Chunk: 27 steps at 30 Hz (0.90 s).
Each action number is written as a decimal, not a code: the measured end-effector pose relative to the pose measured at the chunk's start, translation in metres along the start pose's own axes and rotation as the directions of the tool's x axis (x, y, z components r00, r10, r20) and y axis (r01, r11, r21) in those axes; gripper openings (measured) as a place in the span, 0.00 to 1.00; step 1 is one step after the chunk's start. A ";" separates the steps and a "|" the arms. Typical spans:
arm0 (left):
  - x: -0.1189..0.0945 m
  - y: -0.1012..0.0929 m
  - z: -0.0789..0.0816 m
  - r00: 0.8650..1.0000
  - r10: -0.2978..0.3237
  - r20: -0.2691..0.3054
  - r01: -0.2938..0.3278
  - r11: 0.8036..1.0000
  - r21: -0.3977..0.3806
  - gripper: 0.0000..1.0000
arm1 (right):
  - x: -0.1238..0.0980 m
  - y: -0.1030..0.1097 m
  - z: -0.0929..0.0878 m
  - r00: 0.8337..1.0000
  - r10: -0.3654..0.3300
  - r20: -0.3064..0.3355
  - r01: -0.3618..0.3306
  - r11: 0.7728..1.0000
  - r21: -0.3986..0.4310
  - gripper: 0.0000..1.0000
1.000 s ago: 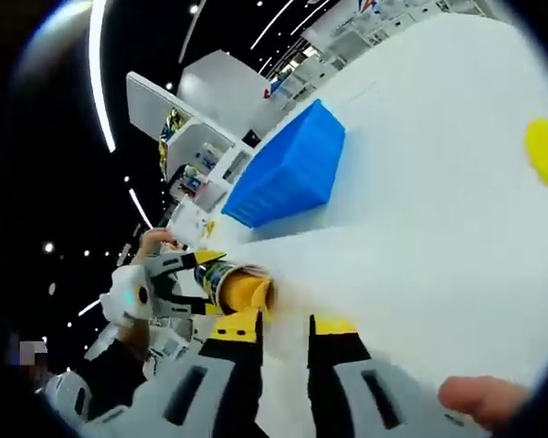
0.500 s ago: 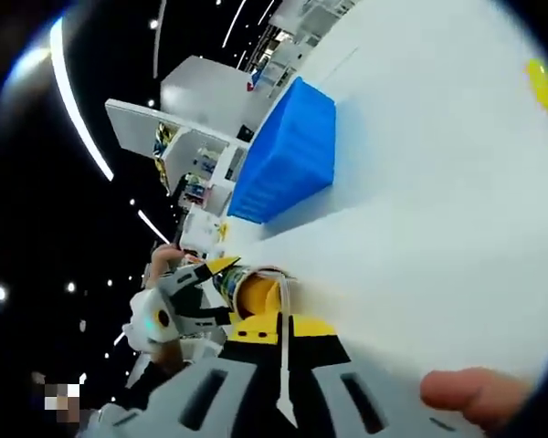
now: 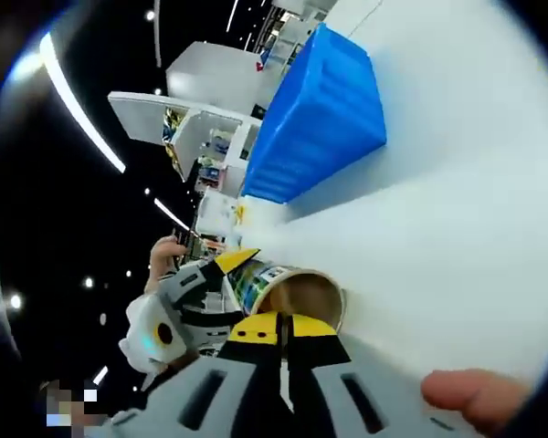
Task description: Open the lid of the chip container on the table, take out the chips, place them into the box in front of the container, and close the lid
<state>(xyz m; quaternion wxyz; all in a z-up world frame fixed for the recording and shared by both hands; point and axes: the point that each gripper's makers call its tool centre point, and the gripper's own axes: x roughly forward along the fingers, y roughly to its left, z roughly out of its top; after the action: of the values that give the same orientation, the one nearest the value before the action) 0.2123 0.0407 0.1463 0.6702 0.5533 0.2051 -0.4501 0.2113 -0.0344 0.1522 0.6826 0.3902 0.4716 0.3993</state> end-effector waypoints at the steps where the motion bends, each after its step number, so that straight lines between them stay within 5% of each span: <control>1: 0.000 0.000 0.000 1.000 0.001 0.007 -0.001 1.000 0.000 0.46 | 0.000 0.003 -0.004 1.000 0.004 0.005 -0.004 1.000 -0.006 0.01; 8: -0.001 -0.001 0.001 0.999 0.012 0.036 -0.012 1.000 0.005 0.46 | -0.028 -0.003 0.024 0.988 0.019 0.155 -0.014 0.999 -0.029 0.01; 11: -0.002 -0.002 0.001 0.999 0.012 0.038 -0.012 1.000 0.004 0.46 | -0.040 0.009 0.030 0.975 0.111 0.194 -0.112 0.994 -0.002 0.02; 13: -0.002 -0.002 0.001 0.999 0.010 0.035 -0.010 1.000 0.003 0.46 | -0.045 0.015 0.030 0.972 0.166 0.168 -0.172 0.985 0.022 0.05; 20: -0.002 -0.003 0.001 0.999 0.008 0.033 -0.008 1.000 0.001 0.46 | -0.026 0.020 0.015 0.980 0.152 0.131 -0.141 0.986 -0.087 0.20; 25: -0.002 -0.003 0.001 1.000 0.005 0.031 -0.005 1.000 0.001 0.47 | -0.013 0.024 -0.003 0.989 0.141 0.050 -0.134 0.983 -0.123 0.19; 27: -0.002 -0.003 0.001 1.000 0.002 0.028 -0.003 1.000 0.002 0.47 | -0.008 0.025 -0.008 0.990 0.137 0.031 -0.132 0.982 -0.135 0.09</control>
<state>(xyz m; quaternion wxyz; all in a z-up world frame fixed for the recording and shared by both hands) 0.2086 0.0406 0.1460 0.6731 0.5478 0.1946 -0.4571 0.1971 -0.0314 0.1759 0.6877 0.3830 0.4030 0.4670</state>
